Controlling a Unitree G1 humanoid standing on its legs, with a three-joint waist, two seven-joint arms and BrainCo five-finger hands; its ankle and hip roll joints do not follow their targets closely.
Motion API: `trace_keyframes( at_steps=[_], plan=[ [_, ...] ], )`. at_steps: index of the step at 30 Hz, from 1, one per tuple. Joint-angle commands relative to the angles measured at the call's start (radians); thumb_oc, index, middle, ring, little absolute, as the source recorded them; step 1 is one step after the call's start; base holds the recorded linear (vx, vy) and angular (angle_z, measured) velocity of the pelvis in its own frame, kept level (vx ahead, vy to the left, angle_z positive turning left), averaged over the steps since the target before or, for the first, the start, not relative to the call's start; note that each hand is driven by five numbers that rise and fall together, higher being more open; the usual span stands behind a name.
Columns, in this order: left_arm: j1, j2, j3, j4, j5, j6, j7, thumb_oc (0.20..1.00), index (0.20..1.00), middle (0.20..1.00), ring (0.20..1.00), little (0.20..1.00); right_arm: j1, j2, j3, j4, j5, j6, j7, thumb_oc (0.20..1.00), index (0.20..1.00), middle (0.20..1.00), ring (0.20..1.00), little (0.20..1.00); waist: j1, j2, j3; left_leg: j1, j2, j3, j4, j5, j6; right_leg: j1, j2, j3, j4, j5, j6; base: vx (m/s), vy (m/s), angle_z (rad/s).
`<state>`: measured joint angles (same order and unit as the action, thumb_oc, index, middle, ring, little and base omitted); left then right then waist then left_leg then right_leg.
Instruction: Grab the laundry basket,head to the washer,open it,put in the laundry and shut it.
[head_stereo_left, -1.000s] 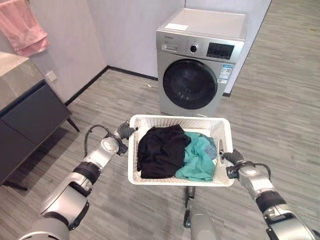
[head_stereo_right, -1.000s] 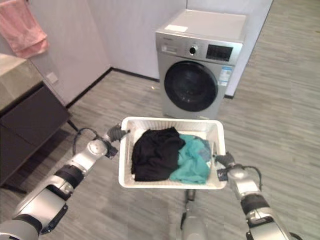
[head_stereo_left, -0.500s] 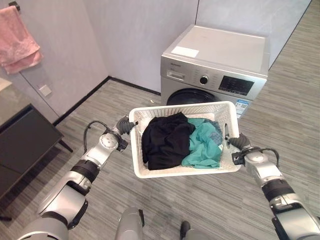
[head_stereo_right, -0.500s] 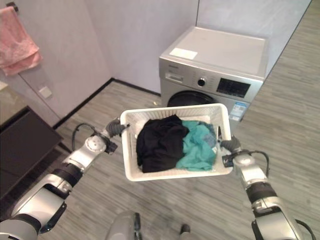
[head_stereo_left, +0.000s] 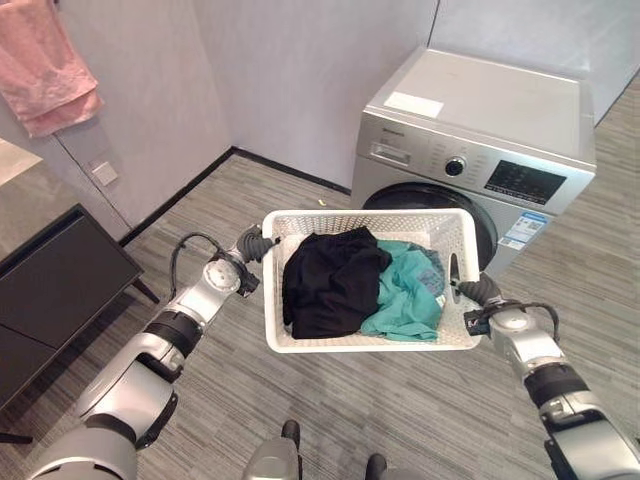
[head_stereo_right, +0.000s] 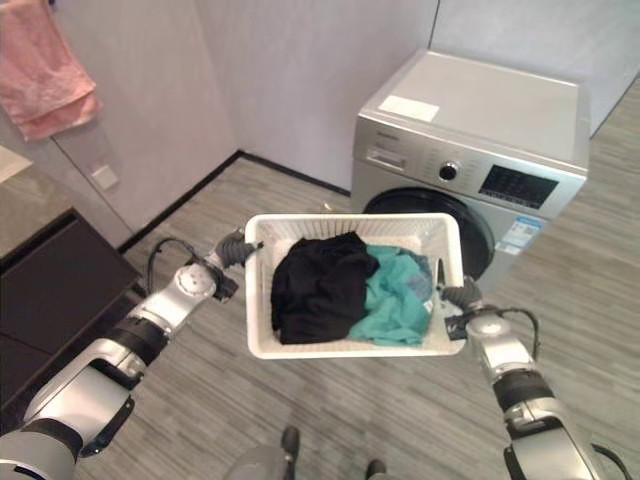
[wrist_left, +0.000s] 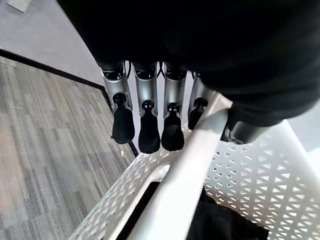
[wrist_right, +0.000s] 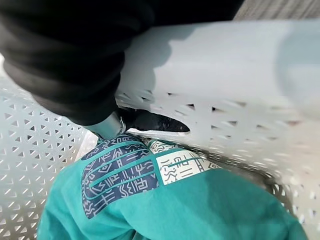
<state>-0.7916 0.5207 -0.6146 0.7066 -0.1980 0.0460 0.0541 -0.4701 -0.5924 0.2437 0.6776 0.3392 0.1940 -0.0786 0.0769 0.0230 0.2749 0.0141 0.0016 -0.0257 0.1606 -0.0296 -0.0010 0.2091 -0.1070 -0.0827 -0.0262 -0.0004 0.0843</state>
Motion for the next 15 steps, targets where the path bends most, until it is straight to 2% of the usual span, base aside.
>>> trace_keyframes(
  at_steps=[1,2,3,4,5,7,8,9,10,11,12,15],
  plan=[
    [-0.080,0.107,0.008,0.054,-0.036,-0.055,0.037,0.200,0.200,0.200,0.200,0.200,-0.074,-0.109,-0.043,0.057,0.033,-0.102,0.031,0.200,0.200,0.200,0.200,0.200,0.030,0.009,-0.146,-0.095,-0.012,-0.040,-0.053,0.084,-0.012,-0.078,0.039,-0.001,0.370,-0.112,0.048,0.22,0.254,-0.75],
    [-0.077,0.114,0.007,0.053,-0.033,-0.054,0.038,0.200,0.200,0.200,0.200,0.200,-0.087,-0.112,-0.039,0.069,0.028,-0.097,0.038,0.200,0.200,0.200,0.200,0.200,0.024,0.017,-0.141,-0.072,-0.012,-0.033,-0.054,0.072,0.003,-0.111,0.032,0.001,0.443,-0.085,0.065,0.09,0.116,-0.91],
    [-0.077,0.115,0.007,0.052,-0.033,-0.054,0.038,0.200,0.200,0.200,0.200,0.200,-0.088,-0.112,-0.038,0.070,0.028,-0.098,0.038,0.200,0.200,0.200,0.200,0.200,0.026,0.015,-0.140,-0.072,-0.014,-0.030,-0.053,0.071,0.004,-0.115,0.030,0.004,0.451,-0.089,0.065,0.14,0.117,-0.93],
    [-0.070,0.124,0.014,0.062,-0.029,-0.052,0.041,0.200,0.200,0.200,0.200,0.200,-0.123,-0.112,-0.022,0.113,0.014,-0.092,0.046,0.200,0.200,0.200,0.200,0.200,0.022,0.026,-0.130,-0.017,-0.019,-0.017,-0.061,0.042,0.023,-0.167,-0.020,-0.023,0.544,-0.043,0.094,0.10,0.073,-0.64],
    [-0.070,0.125,0.016,0.062,-0.029,-0.052,0.041,0.200,0.200,0.200,0.200,0.200,-0.127,-0.112,-0.018,0.116,0.014,-0.093,0.047,0.200,0.200,0.200,0.200,0.200,0.023,0.025,-0.127,-0.014,-0.021,-0.014,-0.062,0.042,0.024,-0.169,-0.023,-0.020,0.551,-0.047,0.095,0.15,0.076,-0.52],
    [-0.071,0.137,0.021,0.070,-0.035,-0.054,0.040,0.200,0.200,0.200,0.200,0.200,-0.167,-0.119,0.005,0.166,0.011,-0.087,0.055,0.200,0.200,0.200,0.200,0.200,0.026,0.035,-0.130,0.014,-0.019,-0.014,-0.080,0.023,0.023,-0.204,-0.076,-0.064,0.470,-0.046,0.083,0.15,-0.037,-0.54],
    [-0.079,0.144,0.014,0.090,-0.038,-0.054,0.035,0.200,0.200,0.200,0.200,0.200,-0.201,-0.134,0.032,0.204,0.004,-0.078,0.068,0.200,0.200,0.200,0.200,0.200,0.024,0.041,-0.137,0.032,-0.022,-0.033,-0.090,0.006,0.022,-0.239,-0.090,-0.055,0.363,-0.047,0.071,0.23,-0.106,-0.36],
    [-0.080,0.142,0.017,0.096,-0.041,-0.058,0.033,0.200,0.200,0.200,0.200,0.200,-0.214,-0.139,0.041,0.213,0.001,-0.078,0.071,0.200,0.200,0.200,0.200,0.200,0.017,0.040,-0.136,0.042,-0.027,-0.042,-0.092,-0.005,0.020,-0.260,-0.095,-0.034,0.291,-0.025,0.075,0.20,-0.086,-0.26],
    [-0.080,0.142,0.018,0.097,-0.042,-0.058,0.033,0.200,0.200,0.200,0.200,0.200,-0.216,-0.139,0.043,0.215,0.002,-0.078,0.071,0.200,0.200,0.200,0.200,0.200,0.018,0.043,-0.135,0.044,-0.025,-0.041,-0.091,-0.008,0.020,-0.254,-0.093,-0.034,0.284,-0.023,0.075,0.18,-0.092,-0.28],
    [-0.075,0.143,0.027,0.099,-0.043,-0.061,0.032,0.200,0.200,0.200,0.200,0.200,-0.225,-0.142,0.052,0.207,-0.005,-0.077,0.073,0.200,0.200,0.200,0.200,0.200,0.011,0.039,-0.133,0.055,-0.030,-0.048,-0.088,-0.025,0.015,-0.280,-0.109,-0.006,0.201,0.015,0.088,0.26,-0.165,-0.20],
    [-0.078,0.155,0.044,0.095,-0.040,-0.067,0.042,0.200,0.200,0.200,0.200,0.200,-0.223,-0.138,0.053,0.174,-0.012,-0.077,0.085,0.200,0.200,0.200,0.200,0.200,0.004,0.036,-0.124,0.077,-0.030,-0.051,-0.078,-0.056,0.004,-0.326,-0.157,-0.001,0.094,0.081,0.111,0.26,-0.165,-0.07],
    [-0.089,0.169,0.053,0.092,-0.028,-0.071,0.048,0.200,0.200,0.200,0.200,0.200,-0.219,-0.131,0.057,0.110,-0.017,-0.076,0.095,0.200,0.200,0.200,0.200,0.200,-0.006,0.030,-0.116,0.099,-0.023,-0.049,-0.062,-0.084,-0.010,-0.322,-0.167,-0.027,0.044,0.109,0.122,0.24,-0.162,-0.01]
  ],
)
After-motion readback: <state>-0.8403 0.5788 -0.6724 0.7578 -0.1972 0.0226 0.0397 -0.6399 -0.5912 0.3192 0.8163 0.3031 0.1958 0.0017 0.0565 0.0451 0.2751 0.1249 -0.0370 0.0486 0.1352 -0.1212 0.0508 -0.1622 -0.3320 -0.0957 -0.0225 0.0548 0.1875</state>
